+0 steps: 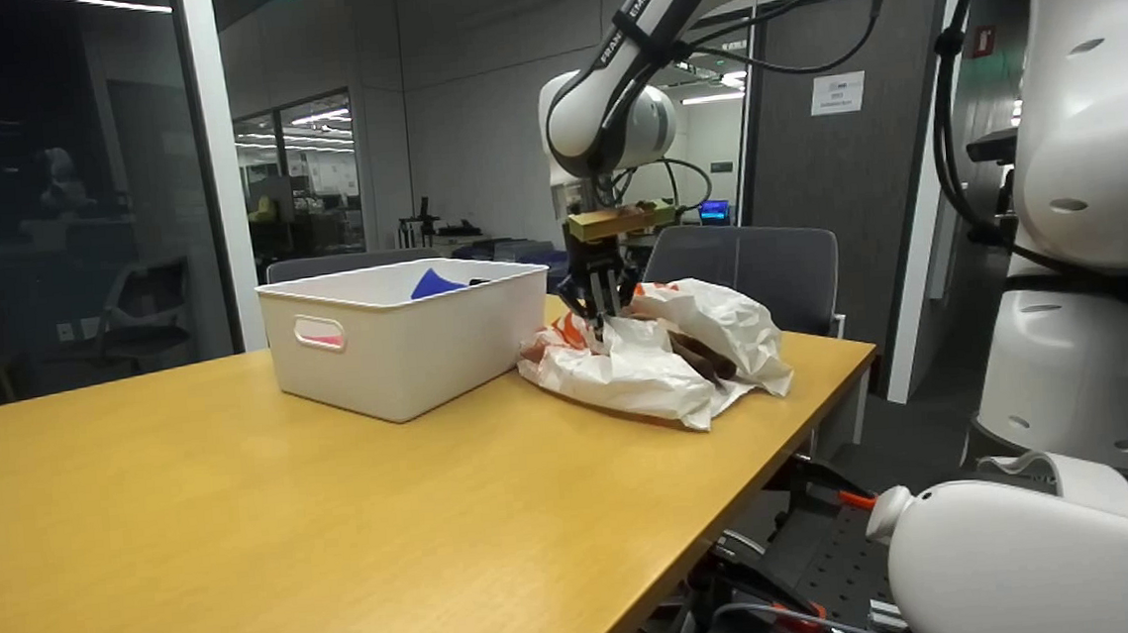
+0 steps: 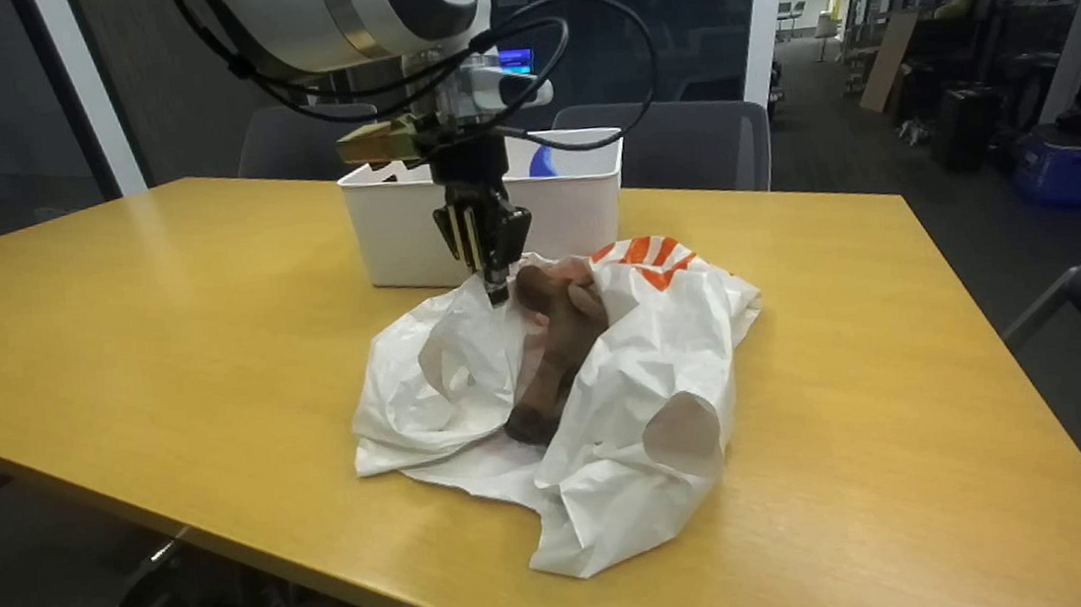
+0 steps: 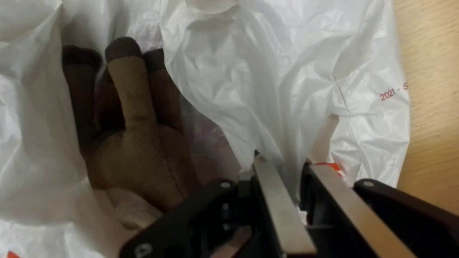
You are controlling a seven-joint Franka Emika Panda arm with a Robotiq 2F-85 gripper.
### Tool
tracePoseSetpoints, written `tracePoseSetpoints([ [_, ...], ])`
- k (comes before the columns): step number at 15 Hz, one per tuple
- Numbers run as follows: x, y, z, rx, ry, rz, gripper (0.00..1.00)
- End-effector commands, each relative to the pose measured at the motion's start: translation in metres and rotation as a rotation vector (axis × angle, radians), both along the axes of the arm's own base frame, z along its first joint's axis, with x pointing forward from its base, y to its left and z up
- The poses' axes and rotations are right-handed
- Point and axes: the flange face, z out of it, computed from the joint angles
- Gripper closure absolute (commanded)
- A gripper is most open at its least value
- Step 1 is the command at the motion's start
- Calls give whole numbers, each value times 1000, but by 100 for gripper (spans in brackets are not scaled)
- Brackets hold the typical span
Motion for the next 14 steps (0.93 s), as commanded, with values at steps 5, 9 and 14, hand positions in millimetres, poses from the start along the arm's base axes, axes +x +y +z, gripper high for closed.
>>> tracePoseSetpoints([
  [5, 6, 0, 73, -25, -166, 10, 98],
  [9, 4, -4, 133, -81, -310, 9, 98],
  [14, 2, -4, 160, -78, -337, 14, 98],
])
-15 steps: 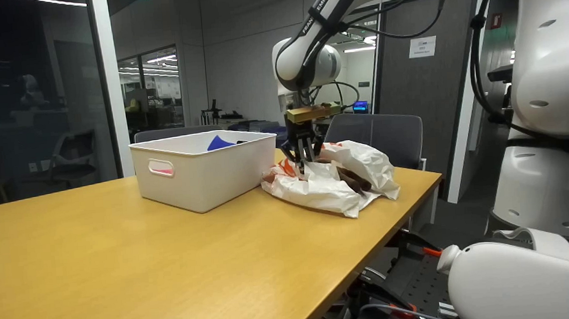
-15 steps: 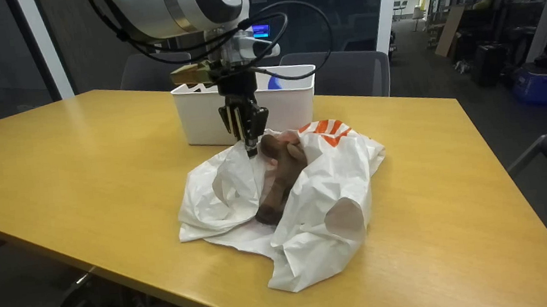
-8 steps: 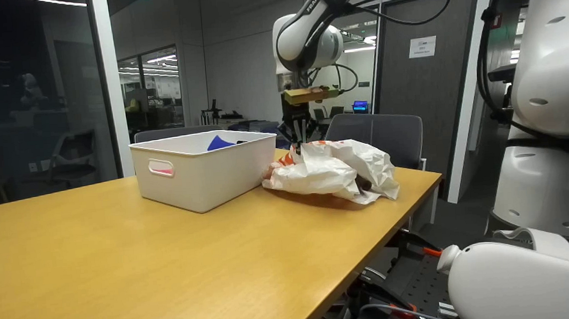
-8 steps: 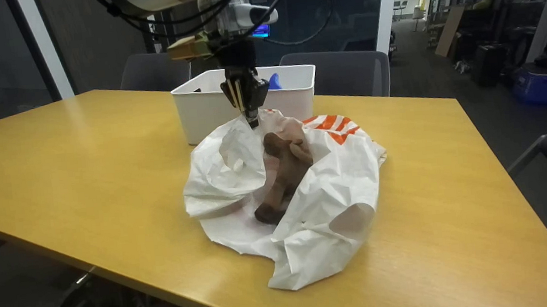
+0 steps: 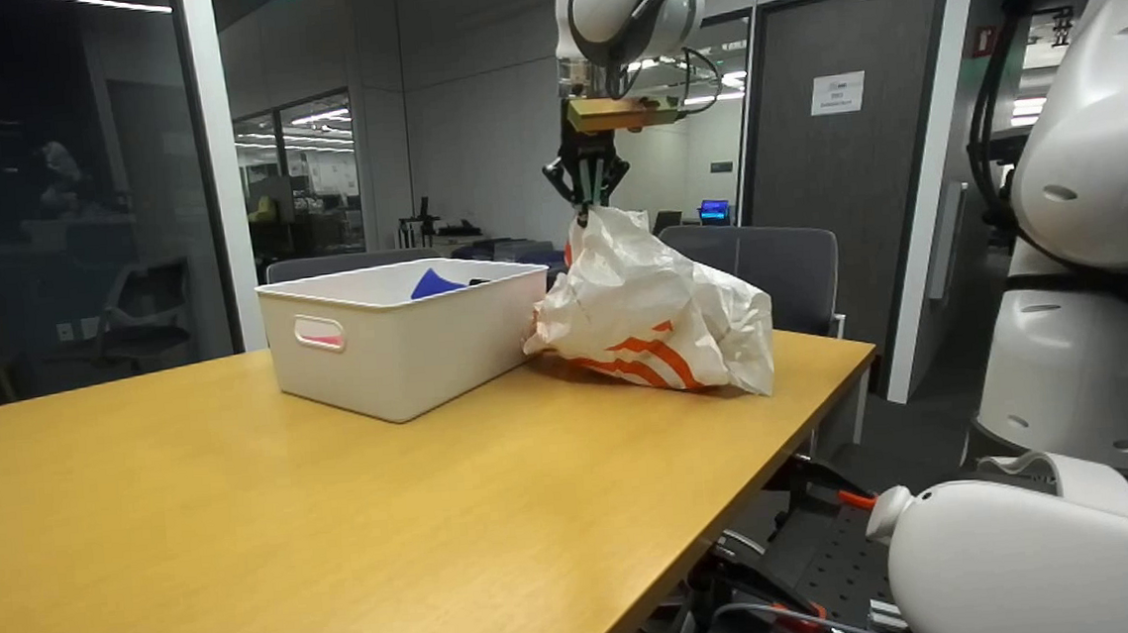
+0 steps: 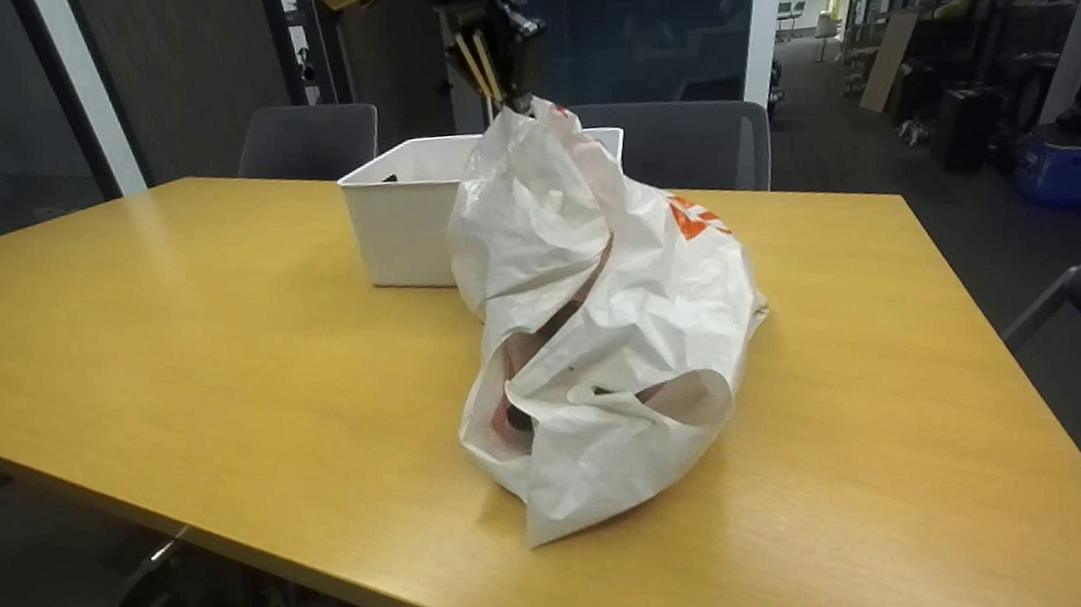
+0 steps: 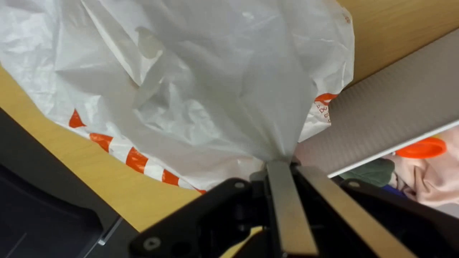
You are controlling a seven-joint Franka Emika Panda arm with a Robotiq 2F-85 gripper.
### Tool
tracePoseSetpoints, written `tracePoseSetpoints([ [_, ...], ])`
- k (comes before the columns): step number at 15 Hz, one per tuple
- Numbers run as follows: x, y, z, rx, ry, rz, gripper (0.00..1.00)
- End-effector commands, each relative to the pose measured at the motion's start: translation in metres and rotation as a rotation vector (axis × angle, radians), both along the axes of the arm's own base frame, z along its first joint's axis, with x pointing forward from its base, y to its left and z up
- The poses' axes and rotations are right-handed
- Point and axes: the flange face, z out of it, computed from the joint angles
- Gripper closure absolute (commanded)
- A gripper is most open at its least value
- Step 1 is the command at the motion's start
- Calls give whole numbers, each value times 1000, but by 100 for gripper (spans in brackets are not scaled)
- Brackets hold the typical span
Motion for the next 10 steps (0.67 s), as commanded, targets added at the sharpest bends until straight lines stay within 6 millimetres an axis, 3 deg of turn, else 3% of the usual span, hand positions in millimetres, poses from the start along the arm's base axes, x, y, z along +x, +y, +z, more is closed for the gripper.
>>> tracePoseSetpoints([
  [1, -1, 10, -6, 51, 49, 34, 98],
  [5, -8, 26, -32, 207, 213, 95, 97],
  [8, -11, 28, -39, 228, 277, 99, 98],
  [9, -12, 27, -40, 207, 293, 79, 75],
  [10, -13, 26, -40, 179, 310, 64, 71],
])
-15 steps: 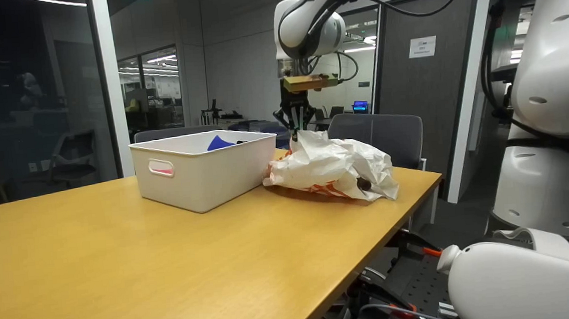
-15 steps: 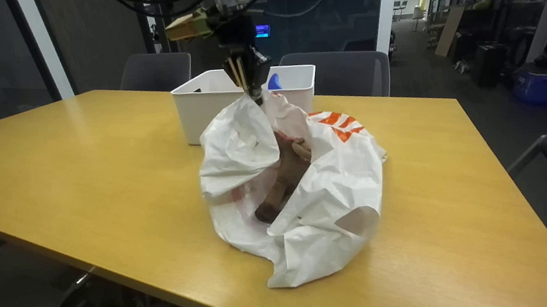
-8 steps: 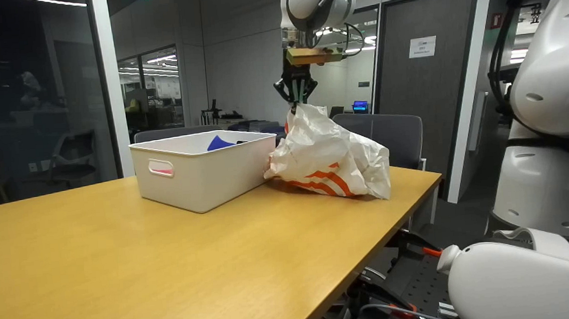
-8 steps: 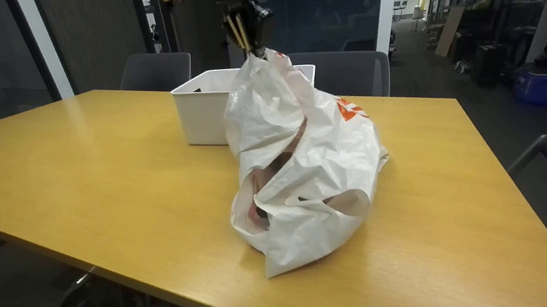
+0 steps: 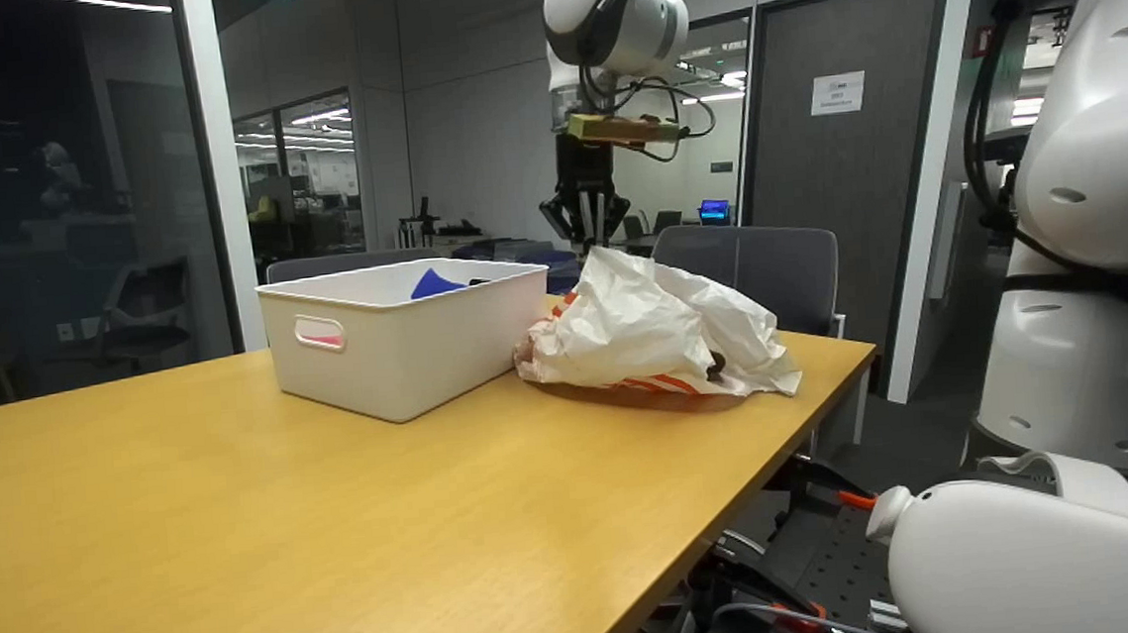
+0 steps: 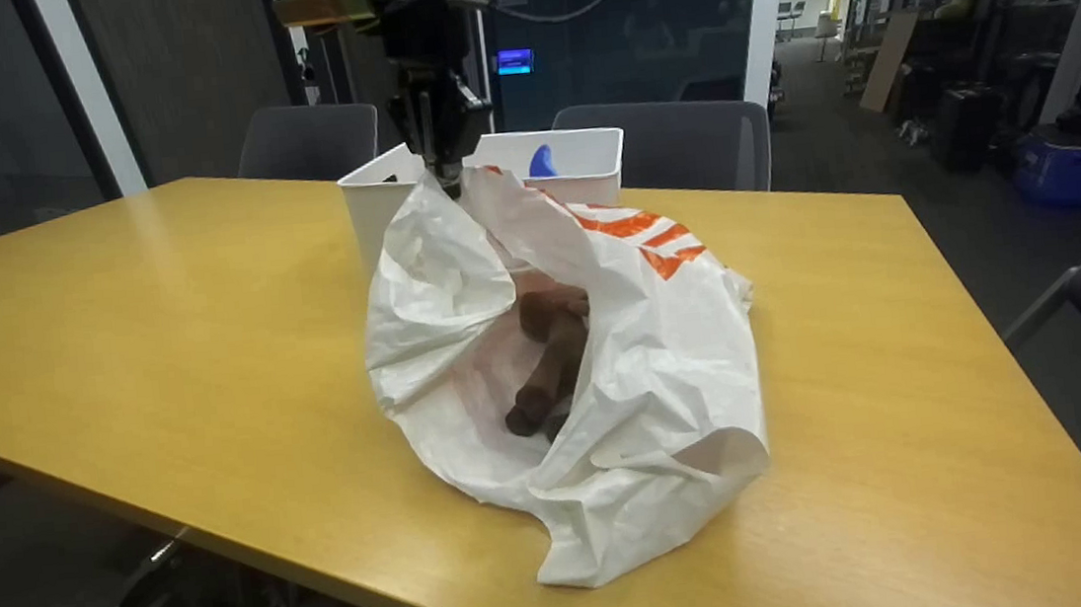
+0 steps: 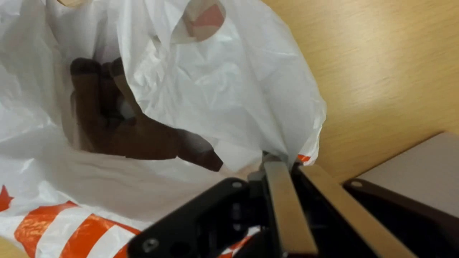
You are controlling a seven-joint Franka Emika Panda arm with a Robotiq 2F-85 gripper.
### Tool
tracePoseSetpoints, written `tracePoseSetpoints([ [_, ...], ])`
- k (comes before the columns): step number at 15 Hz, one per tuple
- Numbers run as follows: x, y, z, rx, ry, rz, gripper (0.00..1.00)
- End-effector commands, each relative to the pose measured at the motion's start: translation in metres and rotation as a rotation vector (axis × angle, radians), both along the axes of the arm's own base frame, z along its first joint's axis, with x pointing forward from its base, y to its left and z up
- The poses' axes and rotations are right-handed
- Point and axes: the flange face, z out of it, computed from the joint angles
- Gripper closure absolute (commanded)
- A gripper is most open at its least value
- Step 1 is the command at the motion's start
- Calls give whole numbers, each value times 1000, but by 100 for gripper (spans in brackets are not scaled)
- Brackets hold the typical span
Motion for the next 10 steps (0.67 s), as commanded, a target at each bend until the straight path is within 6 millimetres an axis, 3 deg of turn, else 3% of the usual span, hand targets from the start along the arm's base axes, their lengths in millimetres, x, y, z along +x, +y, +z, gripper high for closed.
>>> tracePoseSetpoints([
  [1, 1, -2, 8, -111, 39, -19, 65],
  [5, 3, 5, 34, -342, -48, 11, 34],
  [8, 15, 27, 58, -313, -163, 81, 11],
  [10, 34, 48, 74, -271, -233, 145, 0],
])
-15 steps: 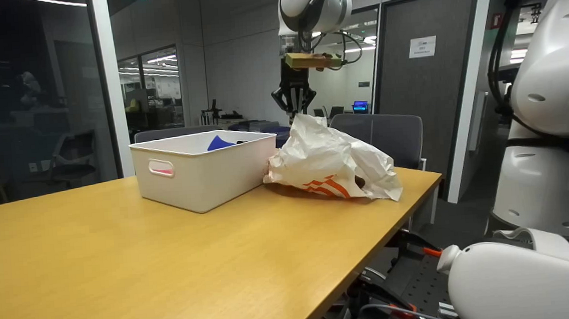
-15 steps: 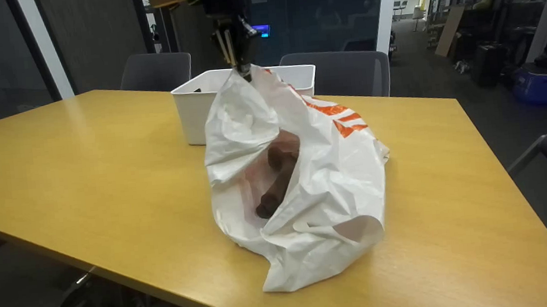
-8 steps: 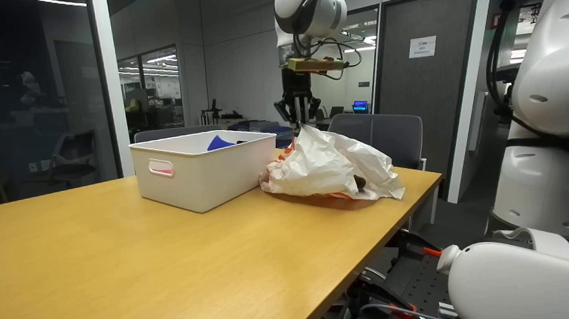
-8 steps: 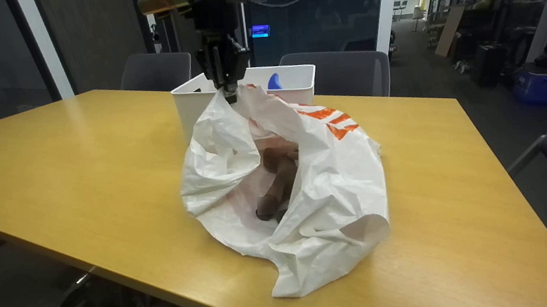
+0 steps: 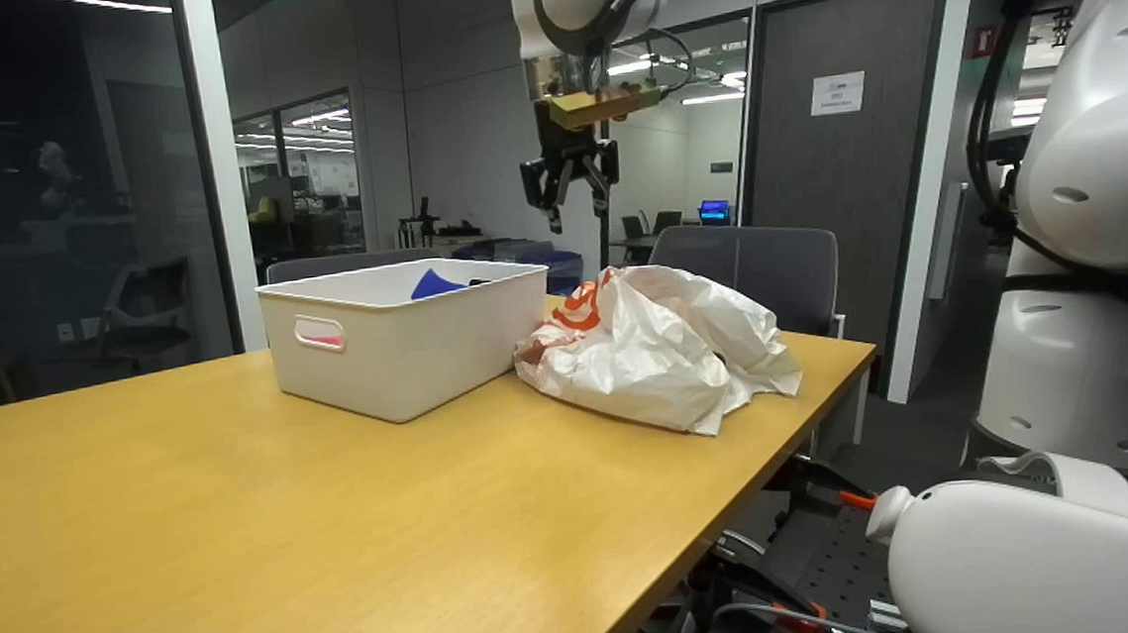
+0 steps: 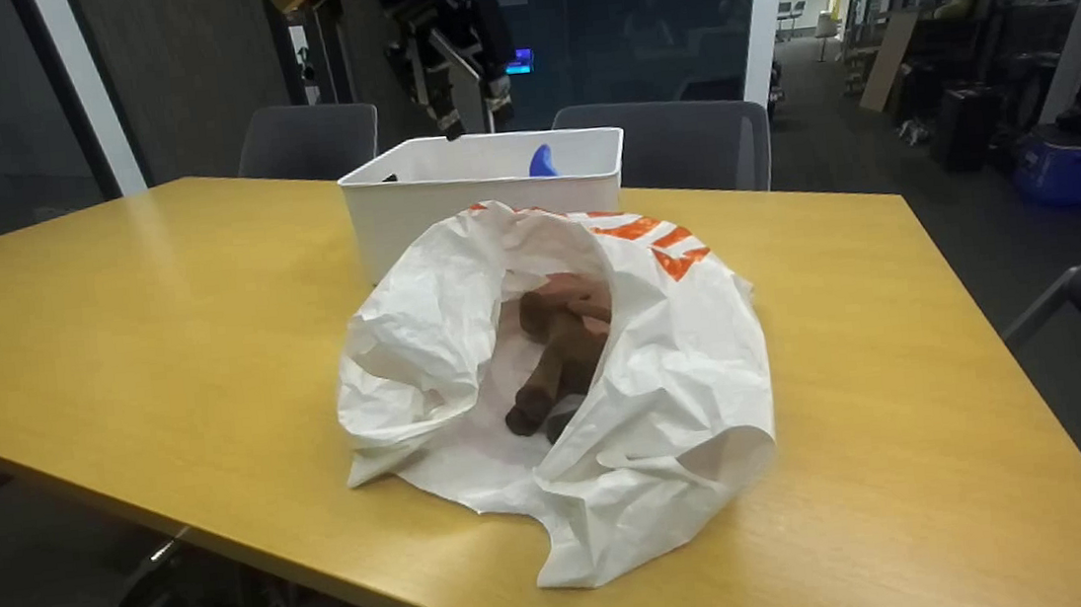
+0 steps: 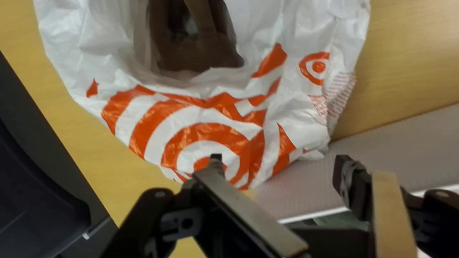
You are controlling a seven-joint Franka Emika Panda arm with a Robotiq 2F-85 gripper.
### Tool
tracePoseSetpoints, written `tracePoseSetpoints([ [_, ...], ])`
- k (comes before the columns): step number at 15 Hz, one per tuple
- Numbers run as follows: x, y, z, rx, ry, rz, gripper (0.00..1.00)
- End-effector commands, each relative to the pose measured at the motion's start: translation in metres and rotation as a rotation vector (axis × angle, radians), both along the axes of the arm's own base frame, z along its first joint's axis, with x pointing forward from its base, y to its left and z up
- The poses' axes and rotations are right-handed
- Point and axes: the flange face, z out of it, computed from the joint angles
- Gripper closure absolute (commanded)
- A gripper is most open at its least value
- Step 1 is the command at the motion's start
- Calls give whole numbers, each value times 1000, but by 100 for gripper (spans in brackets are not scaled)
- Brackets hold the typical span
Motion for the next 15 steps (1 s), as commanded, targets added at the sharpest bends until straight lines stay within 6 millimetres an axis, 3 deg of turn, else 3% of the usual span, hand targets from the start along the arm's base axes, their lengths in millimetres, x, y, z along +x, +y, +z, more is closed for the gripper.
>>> tracePoseSetpoints([
  [1, 30, 33, 34, 47, -107, 137, 0],
  [6, 87, 56, 43, 84, -117, 282, 0],
  [10, 138, 54, 24, 113, -57, 358, 0],
  [15, 190, 40, -16, 105, 38, 406, 0],
])
